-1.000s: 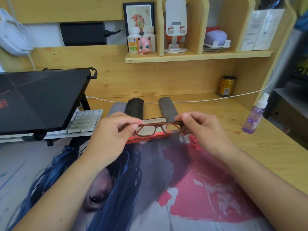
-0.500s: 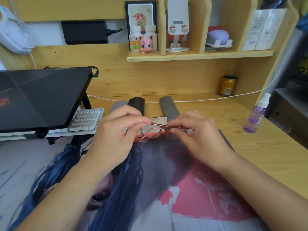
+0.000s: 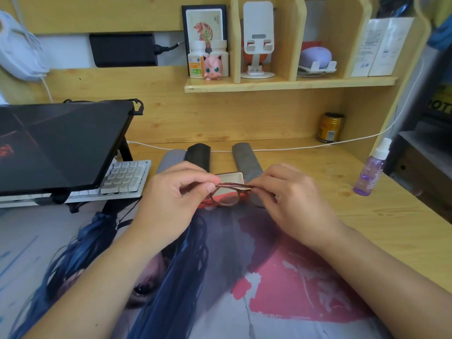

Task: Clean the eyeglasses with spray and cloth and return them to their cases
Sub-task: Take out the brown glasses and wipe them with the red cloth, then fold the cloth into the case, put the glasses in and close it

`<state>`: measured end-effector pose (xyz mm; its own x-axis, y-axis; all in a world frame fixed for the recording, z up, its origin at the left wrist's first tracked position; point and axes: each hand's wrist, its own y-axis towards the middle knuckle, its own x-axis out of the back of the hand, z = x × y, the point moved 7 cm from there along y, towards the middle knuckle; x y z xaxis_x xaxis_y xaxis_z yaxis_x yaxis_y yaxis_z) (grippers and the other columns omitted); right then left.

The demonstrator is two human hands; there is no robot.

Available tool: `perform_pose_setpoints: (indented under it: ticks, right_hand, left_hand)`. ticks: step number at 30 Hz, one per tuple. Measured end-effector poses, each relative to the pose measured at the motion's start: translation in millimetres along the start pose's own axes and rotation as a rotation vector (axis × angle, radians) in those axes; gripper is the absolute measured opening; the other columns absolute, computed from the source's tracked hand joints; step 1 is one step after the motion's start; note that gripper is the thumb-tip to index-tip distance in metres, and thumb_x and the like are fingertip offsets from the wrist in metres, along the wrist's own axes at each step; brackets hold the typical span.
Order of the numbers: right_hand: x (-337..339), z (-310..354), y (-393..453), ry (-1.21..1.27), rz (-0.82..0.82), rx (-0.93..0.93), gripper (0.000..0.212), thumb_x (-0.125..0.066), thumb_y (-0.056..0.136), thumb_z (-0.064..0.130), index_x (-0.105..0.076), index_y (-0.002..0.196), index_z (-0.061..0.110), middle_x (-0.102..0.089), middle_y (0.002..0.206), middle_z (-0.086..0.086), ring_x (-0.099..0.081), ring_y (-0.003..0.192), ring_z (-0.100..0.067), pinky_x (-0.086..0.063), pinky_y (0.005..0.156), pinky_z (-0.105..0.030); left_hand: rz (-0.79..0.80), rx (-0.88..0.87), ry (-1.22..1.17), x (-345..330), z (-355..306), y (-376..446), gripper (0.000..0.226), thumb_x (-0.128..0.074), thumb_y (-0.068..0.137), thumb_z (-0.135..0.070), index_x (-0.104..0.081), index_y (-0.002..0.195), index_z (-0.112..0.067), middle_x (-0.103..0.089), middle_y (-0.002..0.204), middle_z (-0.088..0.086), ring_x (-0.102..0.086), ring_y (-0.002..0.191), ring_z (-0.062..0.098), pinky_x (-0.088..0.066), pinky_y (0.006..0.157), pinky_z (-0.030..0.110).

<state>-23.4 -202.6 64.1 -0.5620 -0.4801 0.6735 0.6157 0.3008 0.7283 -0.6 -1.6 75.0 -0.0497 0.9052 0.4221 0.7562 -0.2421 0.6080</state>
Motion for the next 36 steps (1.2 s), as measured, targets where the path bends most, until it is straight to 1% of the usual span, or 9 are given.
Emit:
perform_pose_setpoints:
  ticks: [4, 7, 9, 13, 17, 23, 31, 34, 36]
  right_hand:
    - [7, -14, 2, 0.029, -0.050, -0.073, 0.013, -0.066, 0.091, 0.016, -0.078, 0.095, 0.016, -0.066, 0.083, 0.001, -0.061, 0.081, -0.021, -0.049, 0.071, -0.035]
    - [16, -32, 4, 0.078, -0.103, -0.163, 0.013, -0.068, 0.088, 0.014, -0.080, 0.093, 0.013, -0.066, 0.079, 0.001, -0.060, 0.074, -0.015, -0.046, 0.070, -0.025]
    - [19, -38, 6, 0.118, -0.078, -0.187, 0.011, -0.071, 0.087, 0.012, -0.080, 0.092, 0.013, -0.065, 0.078, 0.005, -0.055, 0.071, -0.006, -0.045, 0.070, -0.022]
    - [4, -14, 4, 0.088, 0.132, -0.010, 0.011, -0.069, 0.087, 0.016, -0.078, 0.092, 0.016, -0.062, 0.081, 0.004, -0.054, 0.077, -0.010, -0.039, 0.073, -0.020]
    - [-13, 19, -2, -0.044, 0.189, 0.201, 0.010, -0.064, 0.092, 0.013, -0.072, 0.087, 0.011, -0.057, 0.082, -0.003, -0.053, 0.081, -0.025, -0.043, 0.073, -0.031]
    - [-11, 52, -34, -0.325, 0.250, 0.394, 0.020, -0.055, 0.098, 0.002, -0.058, 0.079, 0.008, -0.049, 0.079, -0.010, -0.044, 0.073, -0.029, -0.038, 0.066, -0.042]
    - [3, 66, -59, -0.396, 0.343, 0.476, 0.025, -0.045, 0.106, 0.013, -0.063, 0.087, 0.011, -0.057, 0.085, -0.007, -0.051, 0.076, -0.028, -0.040, 0.068, -0.041]
    - [15, 51, -50, -0.314, 0.263, 0.344, 0.028, -0.050, 0.105, 0.021, -0.068, 0.086, 0.010, -0.058, 0.081, -0.007, -0.053, 0.075, -0.030, -0.043, 0.068, -0.042]
    - [25, 13, -41, -0.255, 0.197, 0.073, 0.021, -0.055, 0.100, 0.018, -0.069, 0.085, 0.011, -0.059, 0.082, -0.006, -0.057, 0.078, -0.032, -0.045, 0.069, -0.039]
  left_hand:
    - [-0.091, 0.168, 0.030, 10, 21, 2, 0.019, -0.059, 0.100, -0.022, -0.076, 0.104, -0.031, -0.072, 0.089, -0.015, -0.068, 0.085, 0.004, -0.052, 0.081, 0.022]
    - [-0.213, 0.236, 0.166, 25, 39, 3, 0.020, -0.057, 0.101, -0.025, -0.076, 0.104, -0.027, -0.073, 0.093, -0.013, -0.067, 0.090, 0.012, -0.054, 0.087, 0.039]
    - [-0.250, 0.252, 0.164, 26, 44, 2, 0.019, -0.057, 0.101, -0.024, -0.076, 0.100, -0.027, -0.073, 0.093, -0.011, -0.066, 0.088, 0.014, -0.052, 0.084, 0.037]
    - [-0.242, 0.233, 0.242, 18, 48, 2, 0.020, -0.057, 0.101, -0.024, -0.077, 0.101, -0.024, -0.067, 0.085, -0.011, -0.056, 0.073, 0.005, -0.041, 0.069, 0.024]
    - [-0.235, 0.208, 0.305, 14, 51, 2, 0.020, -0.057, 0.100, -0.021, -0.077, 0.101, -0.023, -0.064, 0.087, -0.011, -0.053, 0.075, 0.001, -0.034, 0.066, 0.010]
    - [-0.229, 0.219, 0.299, 15, 55, 0, 0.018, -0.059, 0.099, -0.019, -0.077, 0.097, -0.021, -0.066, 0.091, -0.006, -0.058, 0.085, 0.013, -0.046, 0.081, 0.032]
    - [-0.194, 0.195, 0.300, 6, 50, -2, 0.018, -0.059, 0.097, -0.022, -0.076, 0.093, -0.025, -0.062, 0.089, -0.008, -0.058, 0.085, 0.015, -0.048, 0.080, 0.038]
    - [-0.190, 0.197, 0.295, 5, 49, -3, 0.018, -0.058, 0.098, -0.023, -0.075, 0.093, -0.026, -0.061, 0.089, -0.010, -0.057, 0.086, 0.014, -0.048, 0.080, 0.038]
    - [-0.187, 0.174, 0.286, 4, 45, -3, 0.018, -0.059, 0.098, -0.021, -0.076, 0.092, -0.024, -0.061, 0.088, -0.009, -0.054, 0.083, 0.010, -0.043, 0.078, 0.030]
